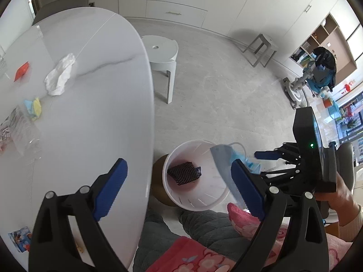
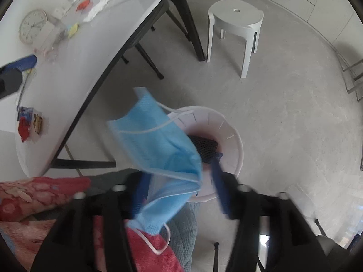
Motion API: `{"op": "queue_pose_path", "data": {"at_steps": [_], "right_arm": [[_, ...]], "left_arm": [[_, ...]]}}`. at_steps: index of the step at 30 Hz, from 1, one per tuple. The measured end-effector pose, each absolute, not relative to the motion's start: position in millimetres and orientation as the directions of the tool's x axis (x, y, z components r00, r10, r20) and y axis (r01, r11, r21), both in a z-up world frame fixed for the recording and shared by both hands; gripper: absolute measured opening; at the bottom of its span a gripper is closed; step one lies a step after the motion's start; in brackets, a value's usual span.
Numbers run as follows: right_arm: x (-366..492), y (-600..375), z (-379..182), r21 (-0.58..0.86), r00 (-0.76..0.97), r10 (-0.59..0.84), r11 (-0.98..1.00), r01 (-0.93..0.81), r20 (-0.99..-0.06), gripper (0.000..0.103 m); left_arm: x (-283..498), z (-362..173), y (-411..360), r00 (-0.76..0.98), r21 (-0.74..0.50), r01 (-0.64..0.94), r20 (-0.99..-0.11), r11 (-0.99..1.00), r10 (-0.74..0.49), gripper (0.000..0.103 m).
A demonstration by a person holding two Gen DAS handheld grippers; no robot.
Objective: Collect trash
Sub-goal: 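Carry both items over the bin and open both tools to drop them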
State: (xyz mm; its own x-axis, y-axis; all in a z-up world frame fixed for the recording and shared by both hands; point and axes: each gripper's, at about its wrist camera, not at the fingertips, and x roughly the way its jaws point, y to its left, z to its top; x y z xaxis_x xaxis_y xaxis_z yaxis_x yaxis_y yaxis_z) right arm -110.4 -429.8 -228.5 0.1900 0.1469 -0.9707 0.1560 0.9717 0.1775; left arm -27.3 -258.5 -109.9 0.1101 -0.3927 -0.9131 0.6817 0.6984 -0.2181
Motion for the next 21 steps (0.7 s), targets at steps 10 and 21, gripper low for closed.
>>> {"op": "queue_pose_path", "data": {"at_steps": [10, 21], "right_arm": [[-72, -412, -176, 0.191, 0.326, 0.135, 0.97, 0.148, -0.936, 0.099], [-95, -421, -180, 0.154, 0.294, 0.09, 0.967, 0.201, -0.952, 0.099]], "left_arm": [[-2, -97, -206, 0.19, -0.243, 0.596, -0.883, 0.765, -0.429, 0.089], [-4, -99, -205, 0.117, -0.325, 0.608, -0.866, 0.724, -0.487, 0.089]]}}
